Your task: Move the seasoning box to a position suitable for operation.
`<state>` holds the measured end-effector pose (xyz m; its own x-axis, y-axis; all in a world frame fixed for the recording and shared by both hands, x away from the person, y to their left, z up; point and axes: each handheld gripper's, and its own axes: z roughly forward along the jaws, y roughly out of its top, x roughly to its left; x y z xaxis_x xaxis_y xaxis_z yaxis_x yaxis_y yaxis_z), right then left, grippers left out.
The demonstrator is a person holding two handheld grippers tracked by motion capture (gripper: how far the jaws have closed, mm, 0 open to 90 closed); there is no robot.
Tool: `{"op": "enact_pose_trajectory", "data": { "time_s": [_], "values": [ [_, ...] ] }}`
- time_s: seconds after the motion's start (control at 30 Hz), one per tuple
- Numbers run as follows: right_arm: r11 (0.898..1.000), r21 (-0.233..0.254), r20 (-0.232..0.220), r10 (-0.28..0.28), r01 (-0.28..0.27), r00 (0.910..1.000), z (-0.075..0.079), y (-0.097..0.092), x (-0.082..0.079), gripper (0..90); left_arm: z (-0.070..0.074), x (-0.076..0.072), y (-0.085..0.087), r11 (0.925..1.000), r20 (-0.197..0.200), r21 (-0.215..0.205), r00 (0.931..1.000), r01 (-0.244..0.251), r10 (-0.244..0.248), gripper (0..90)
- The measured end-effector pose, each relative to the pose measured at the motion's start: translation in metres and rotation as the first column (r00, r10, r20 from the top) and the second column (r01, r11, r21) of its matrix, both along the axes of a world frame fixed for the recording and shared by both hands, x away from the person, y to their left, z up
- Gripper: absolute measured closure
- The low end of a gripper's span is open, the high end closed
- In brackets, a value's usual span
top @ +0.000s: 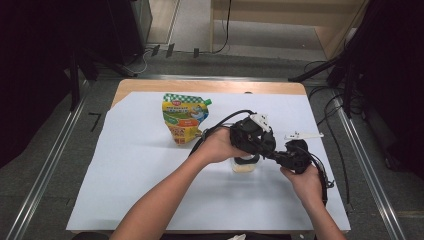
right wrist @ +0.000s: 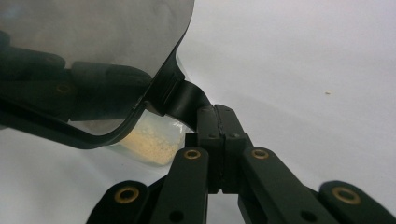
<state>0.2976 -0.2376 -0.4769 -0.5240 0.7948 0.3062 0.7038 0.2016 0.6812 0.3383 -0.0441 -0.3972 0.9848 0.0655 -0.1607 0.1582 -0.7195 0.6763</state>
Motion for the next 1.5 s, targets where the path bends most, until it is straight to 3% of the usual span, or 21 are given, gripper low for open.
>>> {"op": "enact_pose_trajectory", "data": {
  "time_s": [0.13,0.2,0.4,0.5,0.63,0.8,0.93,1.0,1.1,1.23,1.33,1.37,1.43,1.5],
  "values": [
    [1.0,-0.013,0.017,0.001,0.0,0.9998,0.002,0.001,-0.001,90.0,0.0,0.0,0.003,0.9998,-0.018,0.009,0.9997,-0.016,0.016,81.9],
    [1.0,-0.017,0.025,0.006,-0.005,0.9997,0.003,0.0,-0.001,90.0,0.0,0.0,0.007,0.9998,-0.007,-0.003,0.9998,-0.018,0.018,79.6],
    [1.0,0.013,0.026,0.001,-0.002,0.9997,0.005,-0.007,-0.003,87.0,0.004,0.001,0.023,0.9993,-0.045,-0.017,0.9985,-0.033,0.032,71.5],
    [1.0,0.03,0.018,-0.003,0.002,0.9998,0.006,-0.009,-0.003,85.8,0.004,0.0,0.029,0.9986,-0.068,-0.008,0.9964,-0.052,0.051,64.2],
    [1.0,0.022,0.032,0.006,-0.007,0.9995,0.008,-0.008,-0.006,83.5,0.004,0.001,0.039,0.9965,-0.105,-0.034,0.9918,-0.076,0.073,55.5],
    [1.0,0.008,0.031,0.023,-0.023,0.9993,0.009,-0.01,-0.013,76.5,0.001,0.0,0.053,0.9941,-0.131,-0.03,0.9864,-0.104,0.099,48.9],
    [0.998,0.034,0.008,0.047,-0.048,0.9988,0.01,-0.011,-0.02,70.7,0.0,-0.001,0.064,0.9911,-0.15,-0.039,0.9815,-0.127,0.12,49.1],
    [0.997,0.036,0.009,0.063,-0.063,0.998,0.01,-0.009,-0.025,67.4,0.0,-0.003,0.075,0.9874,-0.144,-0.046,0.9792,-0.151,0.143,50.6],
    [0.996,0.024,0.013,0.081,-0.081,0.9966,0.012,-0.005,-0.03,63.0,0.001,-0.005,0.086,0.9855,-0.114,-0.058,0.9817,-0.159,0.152,54.6],
    [0.995,0.031,0.029,0.09,-0.091,0.9955,0.015,-0.002,-0.036,60.3,0.001,-0.007,0.102,0.9783,-0.102,-0.077,0.9777,-0.192,0.184,58.0],
    [0.994,0.034,0.043,0.103,-0.105,0.9937,0.016,0.0,-0.041,57.1,0.0,-0.005,0.113,0.9691,-0.121,-0.052,0.9648,-0.241,0.233,57.0],
    [0.994,0.034,0.043,0.103,-0.105,0.9937,0.016,0.0,-0.041,57.1,0.0,-0.005,0.113,0.9691,-0.121,-0.052,0.9648,-0.241,0.233,57.7],
    [0.993,0.045,0.052,0.11,-0.112,0.9926,0.016,0.001,-0.047,57.0,-0.002,-0.005,0.126,0.9611,-0.107,-0.073,0.9601,-0.267,0.258,58.1],
    [0.991,0.041,0.055,0.125,-0.127,0.9907,0.016,0.004,-0.053,55.9,-0.003,-0.005,0.134,0.958,-0.125,-0.083,0.9567,-0.274,0.263,54.4]
  ]
}}
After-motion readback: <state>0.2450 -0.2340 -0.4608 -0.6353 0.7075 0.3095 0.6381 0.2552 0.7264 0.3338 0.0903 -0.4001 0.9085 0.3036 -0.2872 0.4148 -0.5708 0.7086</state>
